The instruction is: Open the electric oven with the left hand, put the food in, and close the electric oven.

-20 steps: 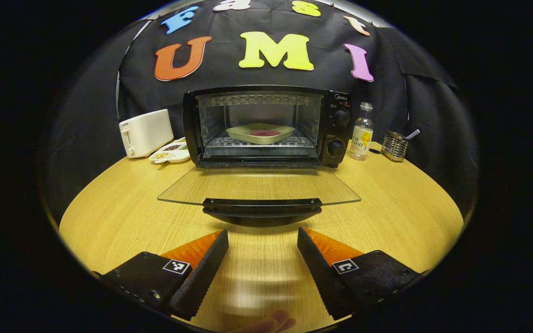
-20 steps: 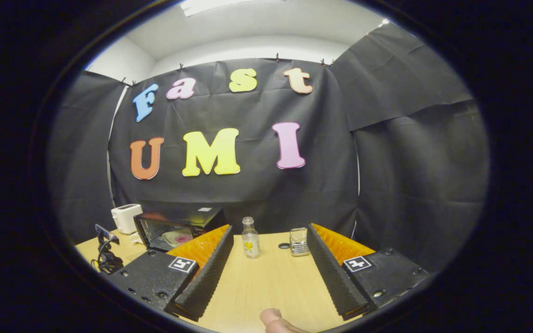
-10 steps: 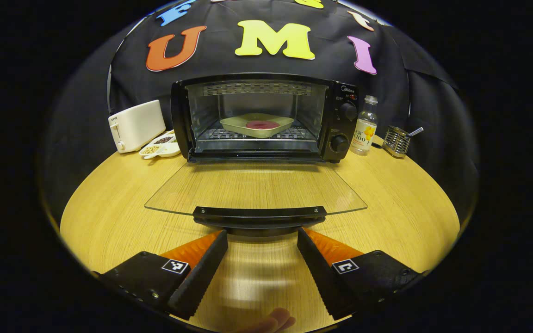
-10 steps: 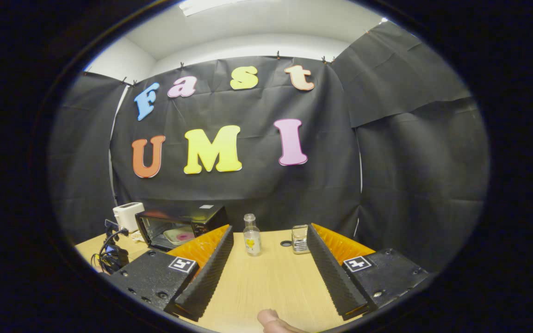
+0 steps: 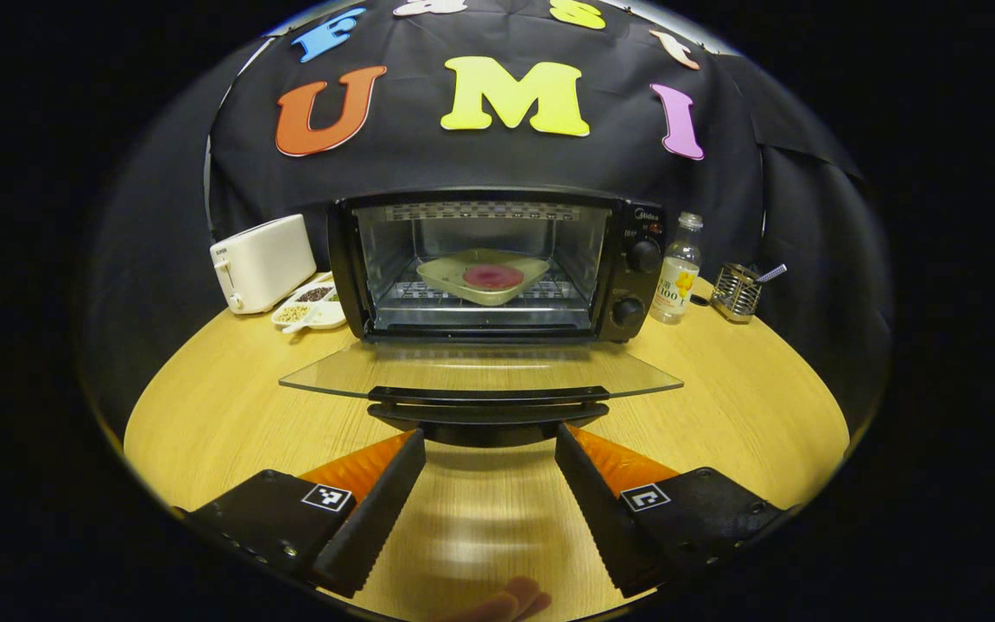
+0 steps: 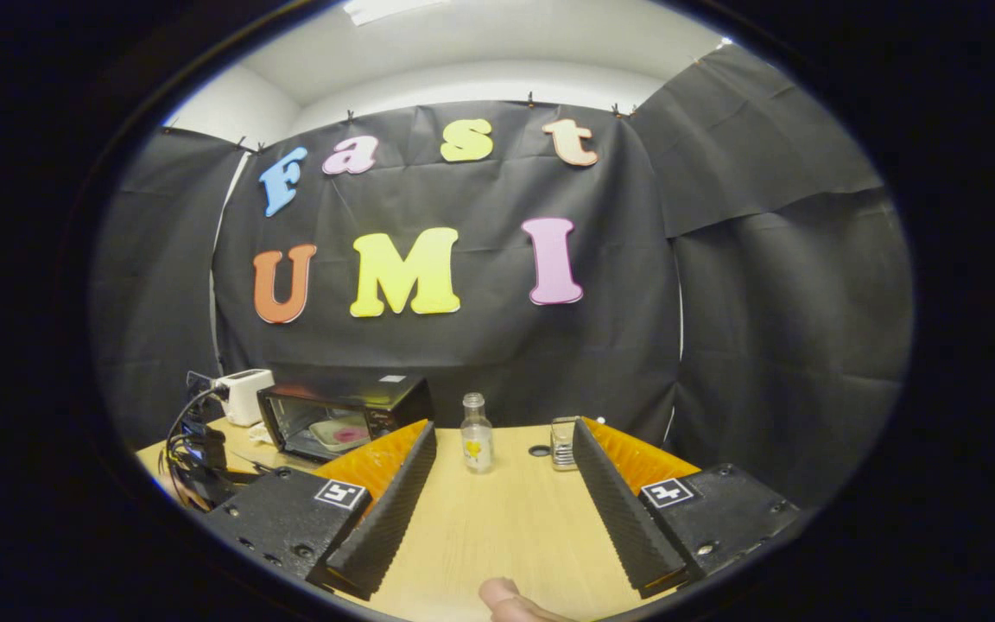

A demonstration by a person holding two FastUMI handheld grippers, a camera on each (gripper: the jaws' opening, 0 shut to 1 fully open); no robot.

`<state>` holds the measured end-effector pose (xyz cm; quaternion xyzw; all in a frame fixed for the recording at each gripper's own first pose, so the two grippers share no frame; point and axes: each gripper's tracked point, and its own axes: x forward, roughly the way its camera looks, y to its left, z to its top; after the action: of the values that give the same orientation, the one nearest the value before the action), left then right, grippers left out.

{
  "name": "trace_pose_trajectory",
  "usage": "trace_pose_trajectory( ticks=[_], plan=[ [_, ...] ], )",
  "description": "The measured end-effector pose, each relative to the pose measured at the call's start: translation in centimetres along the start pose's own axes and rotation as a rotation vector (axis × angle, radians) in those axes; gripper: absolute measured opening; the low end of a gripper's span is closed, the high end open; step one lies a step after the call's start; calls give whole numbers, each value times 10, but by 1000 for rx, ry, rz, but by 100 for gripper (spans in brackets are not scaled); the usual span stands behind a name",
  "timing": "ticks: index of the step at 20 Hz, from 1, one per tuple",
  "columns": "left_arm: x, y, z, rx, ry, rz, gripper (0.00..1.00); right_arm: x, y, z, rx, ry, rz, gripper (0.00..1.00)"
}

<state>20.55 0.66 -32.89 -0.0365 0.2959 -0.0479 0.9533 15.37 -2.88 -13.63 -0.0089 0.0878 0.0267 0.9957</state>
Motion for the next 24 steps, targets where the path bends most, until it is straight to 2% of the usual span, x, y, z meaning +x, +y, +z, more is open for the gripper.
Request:
trace_pose_trajectory(
  ticks=[4, 5, 6, 8, 10, 11, 24],
  plan=[
    [-1, 3, 19, 1, -37, 2, 97, -1, 0, -1, -1, 2, -5, 100],
    [-1, 4, 25, 3, -46, 1, 97, -1, -1, -1, 0, 3, -7, 96],
    [0, 4, 28, 2, -53, 0, 97, -2, -2, -1, 0, 2, -7, 100],
    [0, 3, 36, 1, -67, -1, 97, -3, -2, -2, 2, 2, -10, 96],
    [1, 4, 44, 4, -77, -2, 97, -4, -3, -2, 4, 5, -13, 96],
    [2, 5, 48, 4, -83, -3, 97, -5, -3, -2, 5, 7, -13, 100],
    [16, 8, 105, -28, -147, -17, 97, -6, -9, -5, 2, 9, -25, 100]
  ],
)
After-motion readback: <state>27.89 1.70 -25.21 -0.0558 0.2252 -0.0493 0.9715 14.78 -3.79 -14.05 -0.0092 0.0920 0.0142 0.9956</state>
